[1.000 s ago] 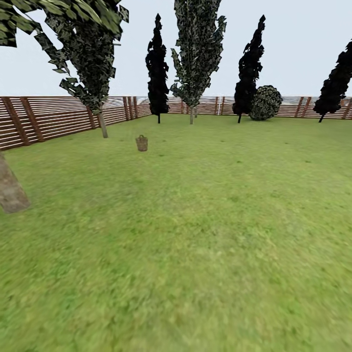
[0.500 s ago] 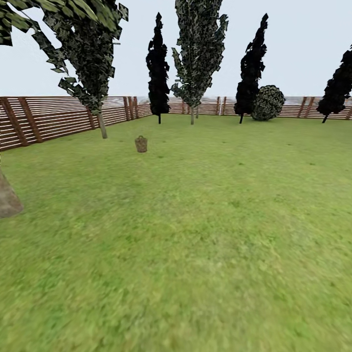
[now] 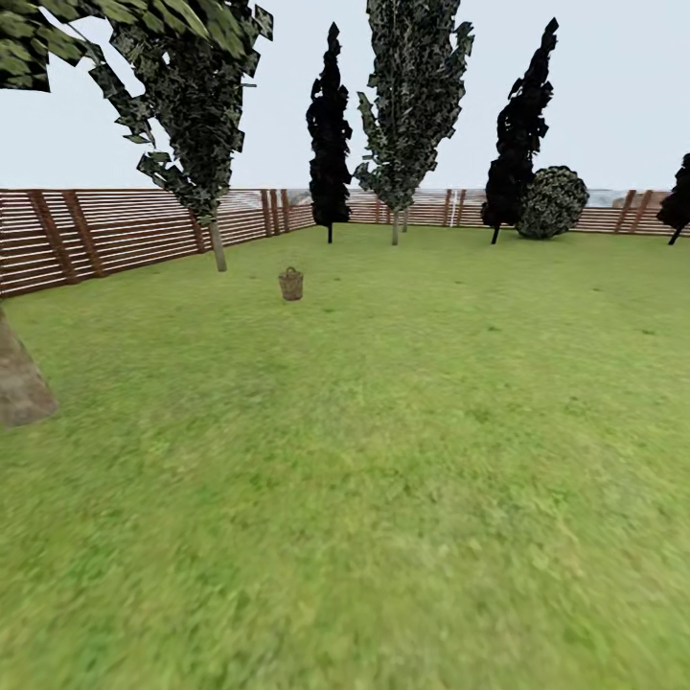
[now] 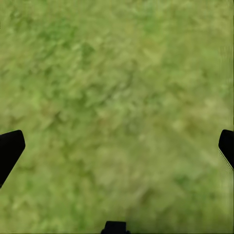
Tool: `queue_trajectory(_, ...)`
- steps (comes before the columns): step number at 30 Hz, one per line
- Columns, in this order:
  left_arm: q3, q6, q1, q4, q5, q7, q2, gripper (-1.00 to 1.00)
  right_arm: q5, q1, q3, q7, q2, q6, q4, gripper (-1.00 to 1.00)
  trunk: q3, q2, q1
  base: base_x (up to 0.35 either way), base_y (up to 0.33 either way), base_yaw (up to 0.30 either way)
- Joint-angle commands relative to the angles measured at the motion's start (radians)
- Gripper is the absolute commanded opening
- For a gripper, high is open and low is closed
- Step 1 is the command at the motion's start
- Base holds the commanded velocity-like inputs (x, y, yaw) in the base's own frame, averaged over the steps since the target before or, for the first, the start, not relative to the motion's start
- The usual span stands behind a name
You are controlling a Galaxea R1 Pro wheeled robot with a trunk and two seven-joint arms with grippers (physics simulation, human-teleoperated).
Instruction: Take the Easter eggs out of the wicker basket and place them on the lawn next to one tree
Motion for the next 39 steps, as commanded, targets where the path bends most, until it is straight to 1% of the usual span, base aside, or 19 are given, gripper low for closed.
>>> queue_trajectory(1,-0.009,-0.003,-0.001,0.001,0.0,0.009,0.0,1.0,-0.008,-0.001,0.0,0.001,0.0,-0.004,0.001,1.0,-0.001,-0.001,0.001,0.327,-0.113,0.115)
queue_trajectory(11,-0.009,-0.003,-0.001,0.001,0.0,0.009,-0.001,1.0,-0.008,0.0,0.0,0.001,0.0,-0.004,0.001,1.0,-0.001,-0.001,0.001,0.327,-0.12,0.087)
queue_trajectory(39,-0.009,-0.003,-0.001,0.001,0.0,0.009,-0.001,1.0,-0.008,0.0,0.0,0.001,0.0,-0.005,0.0,1.0,-0.001,-0.001,0.001,0.325,-0.147,0.002)
